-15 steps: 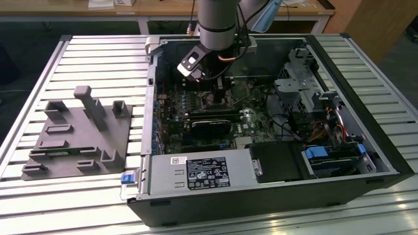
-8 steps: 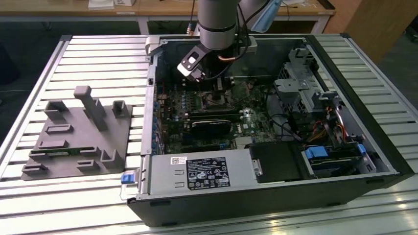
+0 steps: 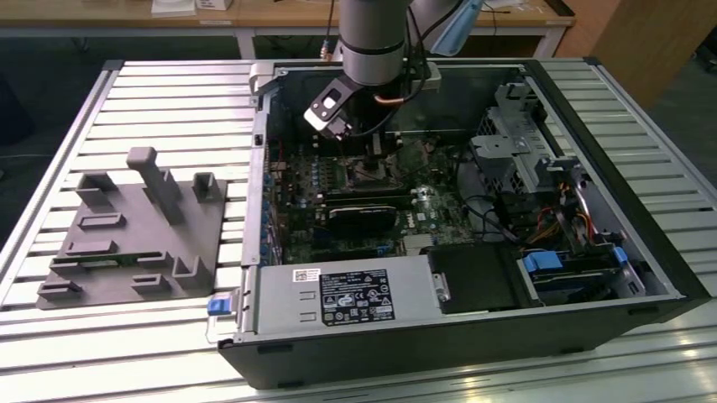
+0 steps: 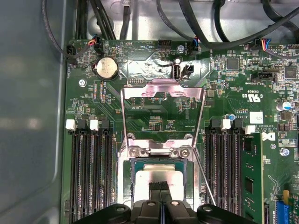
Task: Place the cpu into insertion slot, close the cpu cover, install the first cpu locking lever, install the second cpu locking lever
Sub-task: 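Place the cpu into insertion slot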
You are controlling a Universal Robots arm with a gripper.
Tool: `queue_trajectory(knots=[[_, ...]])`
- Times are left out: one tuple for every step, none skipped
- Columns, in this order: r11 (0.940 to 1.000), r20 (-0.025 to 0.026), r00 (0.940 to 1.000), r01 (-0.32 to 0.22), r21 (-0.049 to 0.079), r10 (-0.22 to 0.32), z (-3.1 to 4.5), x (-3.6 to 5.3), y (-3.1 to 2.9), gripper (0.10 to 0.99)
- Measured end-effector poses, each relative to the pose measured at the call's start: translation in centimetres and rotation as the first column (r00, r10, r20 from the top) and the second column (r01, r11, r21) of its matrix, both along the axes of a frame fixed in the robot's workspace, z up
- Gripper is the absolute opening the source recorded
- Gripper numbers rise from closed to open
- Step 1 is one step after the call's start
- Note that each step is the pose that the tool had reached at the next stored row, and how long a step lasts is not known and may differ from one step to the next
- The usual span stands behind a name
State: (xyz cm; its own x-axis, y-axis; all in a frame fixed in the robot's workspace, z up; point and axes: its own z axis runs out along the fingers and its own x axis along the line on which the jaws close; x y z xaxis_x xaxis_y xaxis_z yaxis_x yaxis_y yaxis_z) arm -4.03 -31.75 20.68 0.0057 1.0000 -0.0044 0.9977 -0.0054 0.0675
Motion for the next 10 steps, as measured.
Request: queue_trajectory(knots=[[1.0, 0.0, 1.0, 0.0, 0.0, 0.0, -0.03, 0.0, 0.0, 0.106], [1.0, 0.0, 1.0, 0.0, 0.0, 0.0, -0.07, 0.0, 0.0, 0.106], [1.0, -0.0001, 1.0, 0.0, 0.0, 0.0, -0.12, -0.01, 0.0, 0.106], [1.0, 0.0, 1.0, 0.0, 0.0, 0.0, -0.19, -0.01, 0.0, 0.106], [1.0, 0.0, 1.0, 0.0, 0.0, 0.0, -0.25, -0.01, 0.0, 0.106], [1.0, 0.0, 1.0, 0.0, 0.0, 0.0, -0.3, -0.02, 0.0, 0.106], [1.0, 0.0, 1.0, 0.0, 0.0, 0.0, -0.36, -0.02, 0.0, 0.106], [1.0, 0.0, 1.0, 0.0, 0.0, 0.0, -0.39, -0.02, 0.0, 0.106], [1.0, -0.0002, 1.0, 0.0, 0.0, 0.0, -0.4, -0.02, -0.01, 0.106], [1.0, 0.0, 1.0, 0.0, 0.0, 0.0, -0.44, -0.02, 0.0, 0.106]])
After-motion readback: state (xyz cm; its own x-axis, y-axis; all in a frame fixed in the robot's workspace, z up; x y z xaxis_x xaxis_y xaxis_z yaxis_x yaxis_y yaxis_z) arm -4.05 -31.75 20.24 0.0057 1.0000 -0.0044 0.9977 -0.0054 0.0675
